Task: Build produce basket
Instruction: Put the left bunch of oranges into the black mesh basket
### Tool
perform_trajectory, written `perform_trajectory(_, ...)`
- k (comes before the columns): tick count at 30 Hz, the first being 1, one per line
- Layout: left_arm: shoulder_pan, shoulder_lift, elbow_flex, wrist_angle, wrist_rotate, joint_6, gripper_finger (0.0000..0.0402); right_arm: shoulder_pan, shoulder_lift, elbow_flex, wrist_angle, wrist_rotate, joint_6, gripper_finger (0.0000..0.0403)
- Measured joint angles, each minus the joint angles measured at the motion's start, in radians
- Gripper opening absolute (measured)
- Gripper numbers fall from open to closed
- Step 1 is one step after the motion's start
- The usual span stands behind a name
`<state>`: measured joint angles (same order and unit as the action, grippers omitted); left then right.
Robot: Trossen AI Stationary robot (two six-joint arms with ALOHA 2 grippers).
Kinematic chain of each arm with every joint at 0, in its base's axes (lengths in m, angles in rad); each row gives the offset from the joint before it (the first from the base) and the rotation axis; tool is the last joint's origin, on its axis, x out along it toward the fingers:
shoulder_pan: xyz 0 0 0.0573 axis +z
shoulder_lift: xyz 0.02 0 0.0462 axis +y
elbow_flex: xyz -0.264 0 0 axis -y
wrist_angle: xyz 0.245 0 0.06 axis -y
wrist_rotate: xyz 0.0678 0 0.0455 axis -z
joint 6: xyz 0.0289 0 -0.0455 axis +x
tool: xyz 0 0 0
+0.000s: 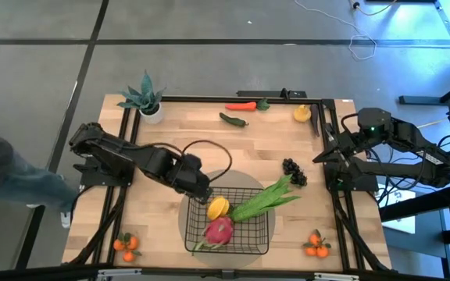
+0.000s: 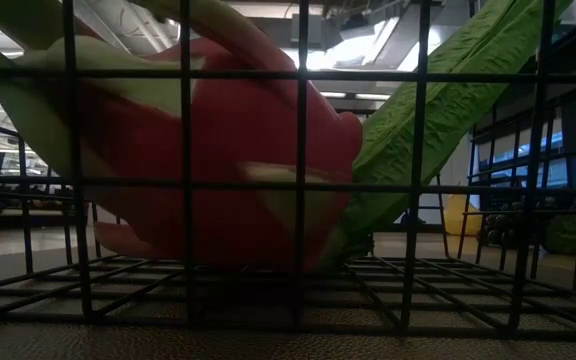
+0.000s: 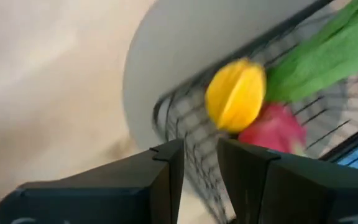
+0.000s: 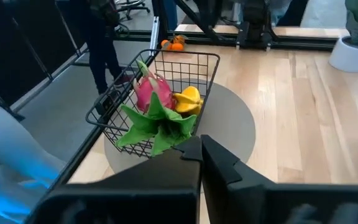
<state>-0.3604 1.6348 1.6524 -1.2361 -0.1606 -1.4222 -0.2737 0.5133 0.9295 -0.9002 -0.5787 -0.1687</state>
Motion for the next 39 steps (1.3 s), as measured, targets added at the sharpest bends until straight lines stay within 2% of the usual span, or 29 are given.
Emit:
perform_trajectory(4,-0.051,0.0,0.0,-0.023,0.056,-0.12,0.0086,0.0,0.0,0.0,0.0,0.001,0.085,0.0)
perform_trajectory(11,-0.182,0.0,0.0,-0.085,0.155,-0.34,0.0086,0.0,0.0,0.0,0.001,0.0,0.138,0.0)
perform_trajectory(19,-0.361,0.007,0.001,-0.092,0.178,-0.671,0.0086,0.0,0.0,0.0,0.0,0.001,0.142,0.0)
perform_trajectory(29,-0.562,0.085,0.0,-0.146,0.182,-0.878,0.0086,0.0,0.0,0.0,0.005,-0.002,0.141,0.0)
perform_trajectory(33,-0.609,0.123,0.0,-0.149,0.182,-0.946,0.0086,0.0,0.0,0.0,0.007,-0.06,0.134,0.0)
perform_trajectory(39,-0.641,0.18,0.0,-0.17,0.182,-0.954,0.0086,0.0,0.0,0.0,0.006,-0.121,0.093,0.0)
